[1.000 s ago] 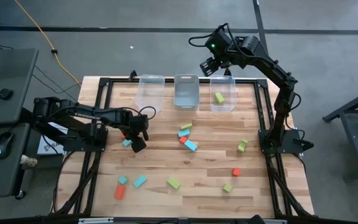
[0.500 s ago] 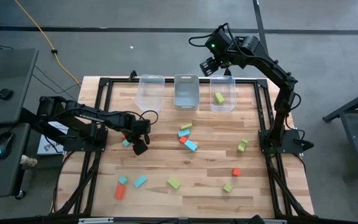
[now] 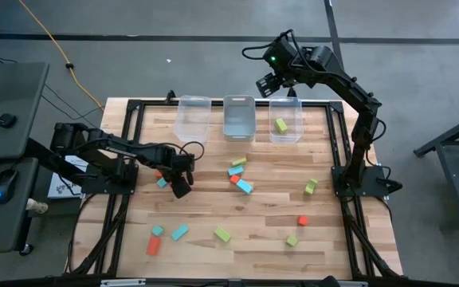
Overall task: Sort & place blocks by color
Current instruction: Put the orange block into the left transparent bin
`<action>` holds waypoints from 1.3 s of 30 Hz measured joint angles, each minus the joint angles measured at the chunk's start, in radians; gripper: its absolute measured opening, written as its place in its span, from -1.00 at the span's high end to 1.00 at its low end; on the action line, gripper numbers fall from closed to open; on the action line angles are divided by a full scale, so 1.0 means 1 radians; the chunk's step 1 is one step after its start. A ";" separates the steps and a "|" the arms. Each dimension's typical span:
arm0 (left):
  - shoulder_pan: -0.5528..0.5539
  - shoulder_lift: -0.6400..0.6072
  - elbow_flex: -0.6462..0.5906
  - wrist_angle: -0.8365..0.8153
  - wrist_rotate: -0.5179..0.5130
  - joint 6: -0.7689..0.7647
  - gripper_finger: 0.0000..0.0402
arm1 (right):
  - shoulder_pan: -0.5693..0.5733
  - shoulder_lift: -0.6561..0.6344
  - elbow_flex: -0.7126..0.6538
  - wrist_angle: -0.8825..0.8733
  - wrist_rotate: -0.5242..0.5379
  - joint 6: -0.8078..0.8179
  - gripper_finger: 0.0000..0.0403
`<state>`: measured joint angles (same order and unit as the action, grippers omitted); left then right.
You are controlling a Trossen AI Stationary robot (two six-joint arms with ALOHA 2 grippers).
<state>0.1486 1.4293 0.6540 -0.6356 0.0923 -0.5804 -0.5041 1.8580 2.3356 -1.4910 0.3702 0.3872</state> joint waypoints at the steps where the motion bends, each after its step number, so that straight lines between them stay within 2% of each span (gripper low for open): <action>1: 0.000 -0.002 0.000 0.006 0.001 0.006 0.57 | 0.000 0.000 0.000 0.000 0.000 0.000 0.03; 10: 0.011 -0.007 0.051 0.020 0.004 0.090 0.58 | 0.001 0.000 0.000 0.000 -0.022 0.005 0.03; 16: 0.081 -0.007 0.147 0.020 -0.003 0.206 0.57 | 0.017 0.000 0.000 0.000 -0.055 0.018 0.03; 28: 0.353 -0.008 0.338 0.020 -0.027 0.499 0.57 | 0.073 0.000 0.000 -0.001 -0.056 0.061 0.03; 39: 0.608 -0.008 0.404 0.076 -0.025 0.688 0.56 | 0.115 0.000 0.000 -0.001 0.007 0.114 0.03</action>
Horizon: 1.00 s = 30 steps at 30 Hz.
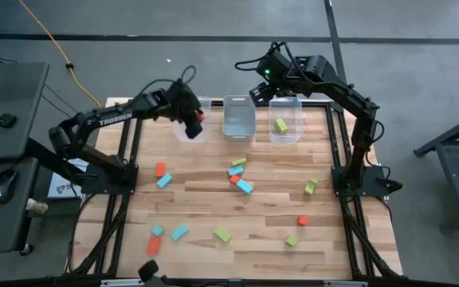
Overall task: Sort & place blocks by color
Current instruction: Put the orange block into the left transparent bin
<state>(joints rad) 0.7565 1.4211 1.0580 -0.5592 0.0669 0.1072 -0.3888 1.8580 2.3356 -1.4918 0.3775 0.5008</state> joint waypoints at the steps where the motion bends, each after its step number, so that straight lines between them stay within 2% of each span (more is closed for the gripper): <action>1: 0.020 0.000 0.000 0.008 0.000 0.011 0.56 | 0.002 0.000 0.000 0.000 0.000 0.003 0.03; 5: 0.090 0.014 0.001 0.010 0.001 0.044 0.56 | 0.004 0.000 0.000 0.000 0.000 0.023 0.03; 10: 0.145 0.081 0.001 0.008 0.058 0.042 0.56 | 0.004 0.000 0.000 0.000 0.000 0.018 0.03; 30: 0.144 0.275 0.000 0.010 0.071 -0.019 0.56 | -0.014 0.000 0.000 0.000 -0.012 -0.012 0.03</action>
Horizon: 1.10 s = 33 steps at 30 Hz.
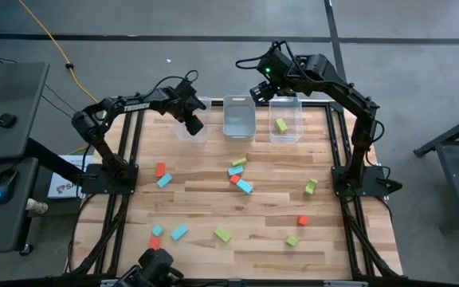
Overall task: Sort & place blocks by color
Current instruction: Put the orange block into the left transparent bin, then put the blue block into the grey bin
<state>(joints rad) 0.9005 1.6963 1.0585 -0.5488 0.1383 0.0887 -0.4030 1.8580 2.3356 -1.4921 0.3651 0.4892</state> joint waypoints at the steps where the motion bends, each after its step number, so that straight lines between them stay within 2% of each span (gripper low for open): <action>1: 0.000 0.009 0.000 0.000 0.000 0.000 0.56 | 0.000 0.000 0.000 0.000 0.000 0.000 0.03; 20: 0.000 0.043 0.000 0.039 0.001 -0.001 0.55 | 0.000 0.000 0.000 -0.028 -0.002 -0.019 0.03; 23: 0.000 0.043 0.000 0.039 0.002 0.001 0.47 | 0.000 0.000 0.000 -0.036 -0.002 -0.018 0.03; 30: 0.000 0.043 0.000 0.041 0.002 -0.001 0.14 | 0.000 0.000 0.000 -0.037 -0.004 -0.018 0.03; 33: 0.000 0.043 0.002 0.043 0.002 -0.007 0.06 | 0.000 0.000 0.000 -0.037 -0.041 -0.025 0.03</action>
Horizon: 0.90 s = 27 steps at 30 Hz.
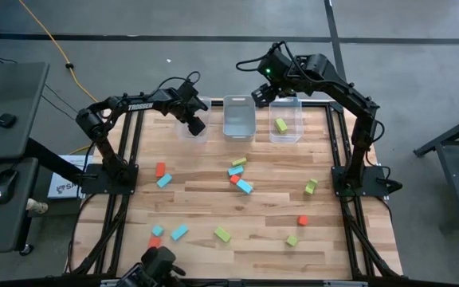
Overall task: Sort & place blocks by color
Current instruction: Put the blue block into the grey bin
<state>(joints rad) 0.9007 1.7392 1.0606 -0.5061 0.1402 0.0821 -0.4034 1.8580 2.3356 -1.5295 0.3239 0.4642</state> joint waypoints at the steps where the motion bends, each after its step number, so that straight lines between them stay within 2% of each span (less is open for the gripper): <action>1: 0.001 0.000 0.006 -0.003 0.000 0.000 0.05 | 0.000 0.000 0.000 0.000 -0.016 -0.004 0.03; 7: 0.002 -0.006 0.082 -0.046 -0.001 -0.001 0.07 | -0.008 0.000 0.000 0.000 -0.146 -0.041 0.03; 14: 0.002 -0.045 0.196 -0.196 -0.001 0.000 0.08 | -0.007 0.000 0.000 -0.003 -0.175 -0.086 0.03; 18: 0.002 -0.091 0.222 -0.250 -0.001 0.000 0.08 | -0.004 0.000 0.000 -0.022 -0.216 -0.104 0.02; 27: -0.003 -0.260 0.223 -0.349 -0.001 0.000 0.08 | 0.033 0.000 0.000 -0.042 -0.323 -0.044 -0.24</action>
<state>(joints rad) 0.8973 1.4795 1.2839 -0.8553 0.1394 0.0818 -0.3708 1.8580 2.3356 -1.5719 0.0009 0.4206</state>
